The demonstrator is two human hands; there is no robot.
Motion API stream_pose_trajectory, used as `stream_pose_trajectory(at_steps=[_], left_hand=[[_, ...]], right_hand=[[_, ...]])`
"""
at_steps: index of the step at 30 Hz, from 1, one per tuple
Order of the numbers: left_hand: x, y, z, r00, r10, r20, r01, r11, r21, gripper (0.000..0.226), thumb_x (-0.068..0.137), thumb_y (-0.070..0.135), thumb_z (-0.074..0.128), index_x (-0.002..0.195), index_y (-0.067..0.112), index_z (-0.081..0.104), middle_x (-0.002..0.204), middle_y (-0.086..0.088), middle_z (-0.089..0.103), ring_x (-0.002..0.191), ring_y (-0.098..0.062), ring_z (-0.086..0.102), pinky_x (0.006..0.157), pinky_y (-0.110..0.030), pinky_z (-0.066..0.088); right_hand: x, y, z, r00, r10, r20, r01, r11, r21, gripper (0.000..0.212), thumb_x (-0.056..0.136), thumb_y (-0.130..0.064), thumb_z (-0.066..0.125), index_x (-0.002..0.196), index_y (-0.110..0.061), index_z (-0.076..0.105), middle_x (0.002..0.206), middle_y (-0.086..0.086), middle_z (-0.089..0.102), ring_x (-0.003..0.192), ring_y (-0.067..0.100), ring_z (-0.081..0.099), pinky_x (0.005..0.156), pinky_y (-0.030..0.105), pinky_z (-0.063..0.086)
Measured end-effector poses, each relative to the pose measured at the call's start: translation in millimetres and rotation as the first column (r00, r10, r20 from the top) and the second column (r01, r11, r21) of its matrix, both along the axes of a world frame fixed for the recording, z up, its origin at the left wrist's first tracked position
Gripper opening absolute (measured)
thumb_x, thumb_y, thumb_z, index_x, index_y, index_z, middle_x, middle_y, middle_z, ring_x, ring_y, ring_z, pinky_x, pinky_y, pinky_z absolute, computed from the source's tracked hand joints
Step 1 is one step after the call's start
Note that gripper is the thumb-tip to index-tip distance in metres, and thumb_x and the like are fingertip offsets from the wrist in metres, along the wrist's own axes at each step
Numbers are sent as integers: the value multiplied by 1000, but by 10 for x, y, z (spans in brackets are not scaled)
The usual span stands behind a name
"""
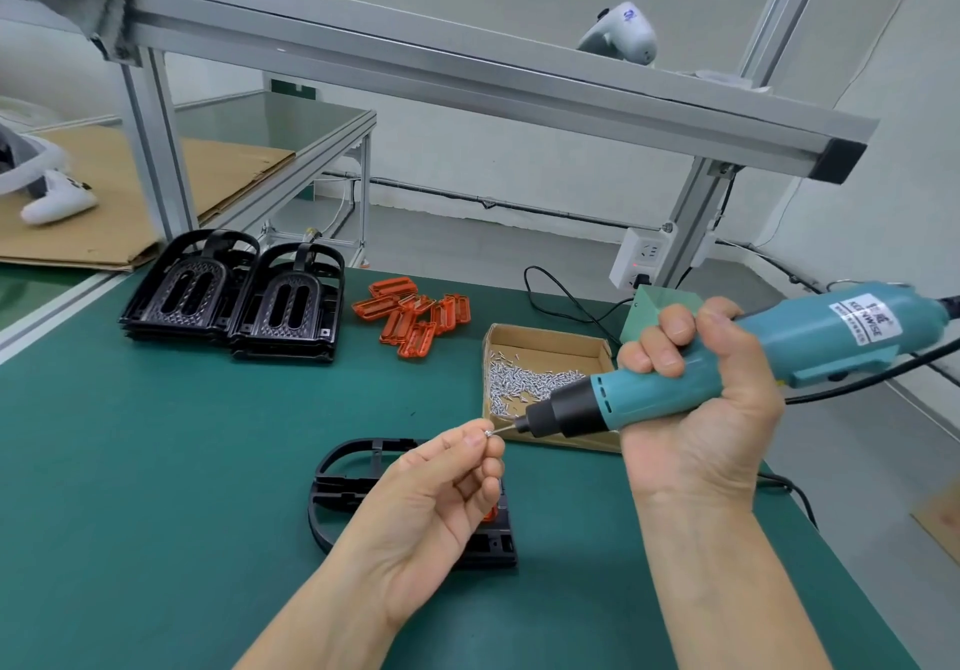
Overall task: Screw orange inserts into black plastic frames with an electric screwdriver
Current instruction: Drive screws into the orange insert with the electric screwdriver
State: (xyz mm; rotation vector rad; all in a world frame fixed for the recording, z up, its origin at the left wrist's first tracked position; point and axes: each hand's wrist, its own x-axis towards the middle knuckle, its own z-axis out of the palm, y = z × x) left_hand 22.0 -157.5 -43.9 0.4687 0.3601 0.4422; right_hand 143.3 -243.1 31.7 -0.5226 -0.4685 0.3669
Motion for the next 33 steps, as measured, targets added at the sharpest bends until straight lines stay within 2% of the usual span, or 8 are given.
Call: stream_pose_trajectory(at_steps=[6,12,21,27,30,33], left_hand=[[13,-38,-15,1000,15,20,-13,998,-59,11,64,6,69,72,5,75,72,-9,63,57,-12,59,52,-19,54],[4,-43,-22,999,31,10,-30,999,-36,10,69,6,66,73,6,76,73,-9,63,57,-12,59,53,-19,54],[74,-102,-55,974,224,-40,-214,963,164,10,68,6,64,73,5,73,70,-10,65,54,-11,58,52,-19,53],[46,-77,-104,968,245,-56,-220,934,282,12,68,8,64,68,9,76,70,-10,66,54,-11,58,54,-20,53],[15,-34,-101,964,250,-95,-196,903,383,14,66,14,66,74,11,78,73,-9,69,59,-11,58,57,-20,52],[-58,53,-90,958,245,-148,-140,853,503,34,60,33,72,91,20,78,89,-2,73,71,-7,60,66,-23,52]], right_hand=[[-6,8,-22,1000,-16,2,16,1000,15,12,75,-11,50,73,-22,46,62,-5,43,45,7,37,48,19,37],[4,20,-28,1000,-15,-3,15,1000,19,12,75,-11,50,72,-22,47,61,-5,44,44,7,38,48,19,37],[-56,66,-74,998,-65,24,64,997,45,14,74,-10,47,69,-22,52,59,-4,44,42,7,37,46,19,35],[-45,93,-118,997,-73,-19,73,997,24,15,72,-10,48,67,-22,53,58,-4,42,42,8,36,46,20,36],[-11,88,-120,998,-52,-21,52,999,13,12,73,-10,47,72,-21,49,58,-5,42,42,7,36,46,19,35],[49,83,-120,1000,-18,-15,18,1000,1,11,73,-11,47,74,-22,47,58,-5,42,42,7,36,46,19,35]])
